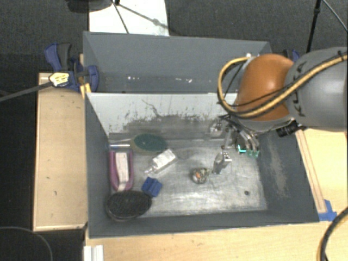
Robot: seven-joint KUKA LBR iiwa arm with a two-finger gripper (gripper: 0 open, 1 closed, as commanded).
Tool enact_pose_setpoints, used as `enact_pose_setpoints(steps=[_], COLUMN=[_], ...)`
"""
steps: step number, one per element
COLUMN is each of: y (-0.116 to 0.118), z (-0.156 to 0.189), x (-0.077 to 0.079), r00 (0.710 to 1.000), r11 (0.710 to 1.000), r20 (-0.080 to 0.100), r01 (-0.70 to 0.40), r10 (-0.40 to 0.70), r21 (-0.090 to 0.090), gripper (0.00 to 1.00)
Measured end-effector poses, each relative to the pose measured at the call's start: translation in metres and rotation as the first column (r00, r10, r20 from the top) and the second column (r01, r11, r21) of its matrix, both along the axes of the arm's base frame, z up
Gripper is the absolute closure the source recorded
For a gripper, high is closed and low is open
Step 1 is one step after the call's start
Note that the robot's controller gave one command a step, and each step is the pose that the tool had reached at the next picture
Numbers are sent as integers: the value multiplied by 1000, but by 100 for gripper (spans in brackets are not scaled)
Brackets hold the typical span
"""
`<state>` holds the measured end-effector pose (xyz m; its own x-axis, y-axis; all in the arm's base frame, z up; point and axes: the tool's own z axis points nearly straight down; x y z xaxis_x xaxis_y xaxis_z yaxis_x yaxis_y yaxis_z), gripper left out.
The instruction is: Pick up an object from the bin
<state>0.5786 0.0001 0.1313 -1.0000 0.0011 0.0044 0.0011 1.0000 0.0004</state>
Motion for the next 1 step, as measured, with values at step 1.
enact_pose_setpoints(steps=[1], y=[17], z=[-57], x=[-67], r00=[992], r11=[992], r20=[11], r01=[-125], r10=[125], r21=[0], gripper=[0])
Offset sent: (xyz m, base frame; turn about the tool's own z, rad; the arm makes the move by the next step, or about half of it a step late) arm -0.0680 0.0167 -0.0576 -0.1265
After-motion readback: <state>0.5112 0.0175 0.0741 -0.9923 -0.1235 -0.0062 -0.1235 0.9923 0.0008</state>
